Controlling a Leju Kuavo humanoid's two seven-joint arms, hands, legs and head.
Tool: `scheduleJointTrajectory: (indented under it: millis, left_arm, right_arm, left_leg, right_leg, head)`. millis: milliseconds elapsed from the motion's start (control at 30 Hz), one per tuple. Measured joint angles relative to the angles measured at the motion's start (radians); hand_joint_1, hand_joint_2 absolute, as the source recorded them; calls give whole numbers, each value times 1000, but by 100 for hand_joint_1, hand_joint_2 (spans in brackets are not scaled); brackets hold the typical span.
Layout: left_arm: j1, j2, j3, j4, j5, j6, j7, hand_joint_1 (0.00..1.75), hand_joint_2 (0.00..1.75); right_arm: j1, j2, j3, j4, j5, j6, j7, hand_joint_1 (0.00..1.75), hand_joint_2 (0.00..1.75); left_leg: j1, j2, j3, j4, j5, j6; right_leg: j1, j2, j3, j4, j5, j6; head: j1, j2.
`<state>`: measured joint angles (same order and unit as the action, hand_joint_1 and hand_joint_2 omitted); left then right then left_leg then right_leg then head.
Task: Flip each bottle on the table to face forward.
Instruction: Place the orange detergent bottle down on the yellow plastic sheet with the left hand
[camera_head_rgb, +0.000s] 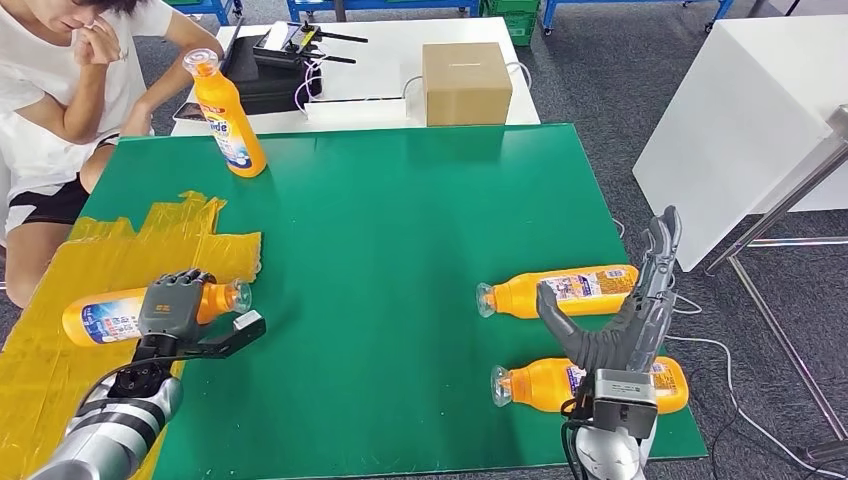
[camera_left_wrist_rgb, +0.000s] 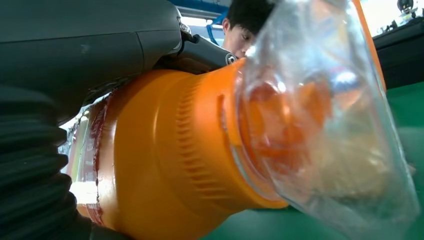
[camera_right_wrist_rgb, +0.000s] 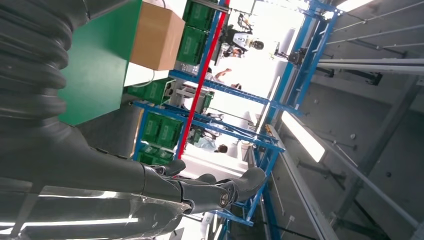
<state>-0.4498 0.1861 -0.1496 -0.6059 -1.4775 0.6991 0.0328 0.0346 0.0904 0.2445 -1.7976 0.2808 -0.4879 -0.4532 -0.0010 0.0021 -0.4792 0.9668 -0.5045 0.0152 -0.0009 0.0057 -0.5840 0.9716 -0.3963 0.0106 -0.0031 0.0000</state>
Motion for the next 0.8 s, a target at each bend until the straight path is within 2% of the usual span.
scheduleJointTrajectory:
  millis: [167, 200, 300, 333, 467, 667, 800]
  left_arm:
    - [-1, -15, 13, 9, 1, 4, -3, 175, 175]
    - [-1, -17, 15, 11, 1, 4, -3, 162, 175]
    - [-1, -21, 19, 12, 4, 4, -6, 34, 175]
    - [0, -22, 21, 12, 11, 4, -13, 2, 175]
    - [14, -41, 55, -7, 77, 4, -90, 0, 175]
    - [43, -94, 146, -74, 150, 4, -215, 0, 175]
    - [53, -127, 199, -110, 187, -4, -263, 0, 175]
  right_arm:
    - [0, 0, 0, 6, 0, 0, 0, 0, 175]
    - [0, 0, 0, 7, 0, 0, 0, 0, 175]
    - [0, 0, 0, 8, 0, 0, 0, 0, 175]
    - [0, -1, 0, 8, 0, 0, 0, 0, 175]
    - [0, -1, 0, 10, 3, 0, 4, 0, 175]
    - [-1, -2, -2, 22, 15, -3, 12, 0, 175]
    - [-1, -3, -2, 33, 48, 3, 16, 0, 175]
  left_leg:
    - [0, 0, 0, 0, 0, 0]
    - [0, 0, 0, 0, 0, 0]
    - [0, 0, 0, 0, 0, 0]
    - [0, 0, 0, 0, 0, 0]
    - [0, 0, 0, 0, 0, 0]
    - [0, 0, 0, 0, 0, 0]
    - [0, 0, 0, 0, 0, 0]
  right_leg:
    - [0, 0, 0, 0, 0, 0]
    - [0, 0, 0, 0, 0, 0]
    - [0, 0, 0, 0, 0, 0]
    - [0, 0, 1, 0, 0, 0]
    - [0, 0, 1, 0, 0, 0]
    - [0, 0, 0, 0, 0, 0]
    - [0, 0, 0, 0, 0, 0]
  head:
    - [0, 0]
    - [0, 0]
    - [0, 0]
    - [0, 0]
    - [0, 0]
    - [0, 0]
    - [0, 0]
